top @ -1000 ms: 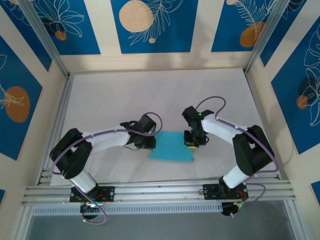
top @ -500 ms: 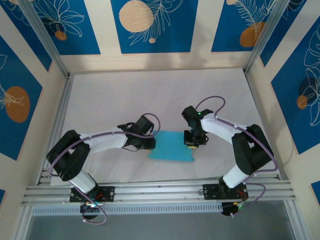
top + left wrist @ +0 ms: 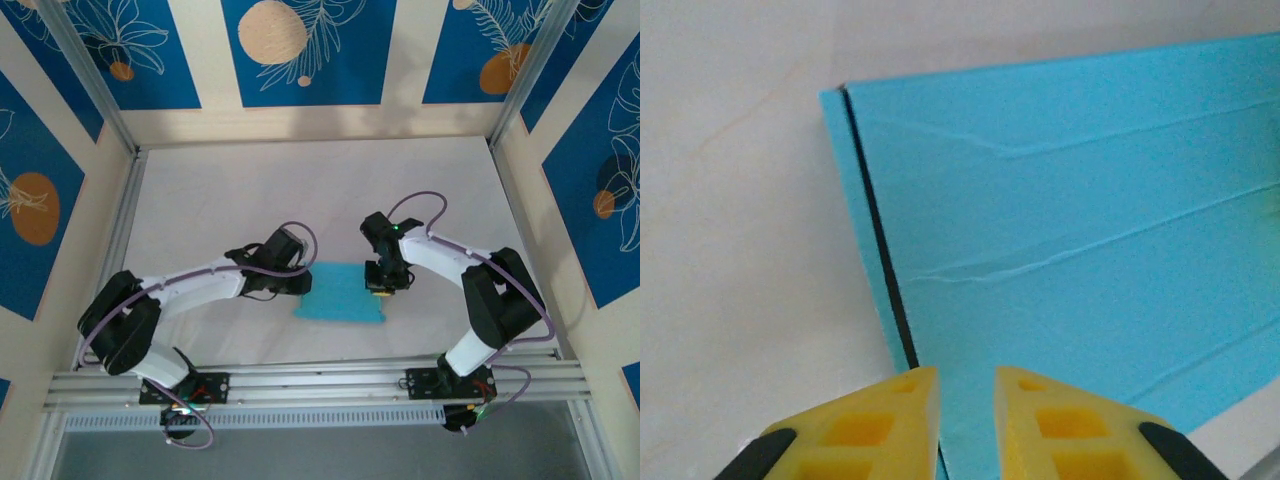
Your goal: Fold the paper box
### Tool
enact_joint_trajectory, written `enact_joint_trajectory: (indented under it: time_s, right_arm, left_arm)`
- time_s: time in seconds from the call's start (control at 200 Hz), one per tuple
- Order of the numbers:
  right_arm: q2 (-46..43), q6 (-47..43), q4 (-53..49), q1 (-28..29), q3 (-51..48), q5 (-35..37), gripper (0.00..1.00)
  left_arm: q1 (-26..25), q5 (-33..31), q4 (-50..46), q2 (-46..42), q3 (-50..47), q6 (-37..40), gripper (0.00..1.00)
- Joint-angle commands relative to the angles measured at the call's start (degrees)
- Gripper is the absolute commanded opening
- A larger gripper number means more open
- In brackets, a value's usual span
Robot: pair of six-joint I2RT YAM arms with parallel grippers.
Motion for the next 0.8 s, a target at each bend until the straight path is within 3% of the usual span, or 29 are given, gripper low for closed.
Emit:
enact_joint_trajectory:
  time_s: [0.0, 0.29, 0.48, 0.79]
  right_arm:
    - [3.3, 0.7, 3.6, 1.1, -1.3, -1.7, 0.1]
    - [3.7, 0.3, 2.6, 1.7, 0.0, -1.3, 0.1]
    - [3.7, 0.3, 3.6, 2.0, 0.2, -3.2, 0.1]
    - [3.8, 0.8, 4.8, 3.5, 3.5, -7.3, 0.1]
  left_arm:
    - [-0.2, -0.1, -1.1, -0.6, 0.9, 1.4, 0.24]
    - [-0.1, -1.5, -2.0, 3.7, 0.8, 0.6, 0.32]
    - [-0.1, 1.8, 1.5, 6.3, 0.1, -0.5, 0.28]
    - [0.3, -2.7, -2.3, 6.1, 0.1, 0.1, 0.21]
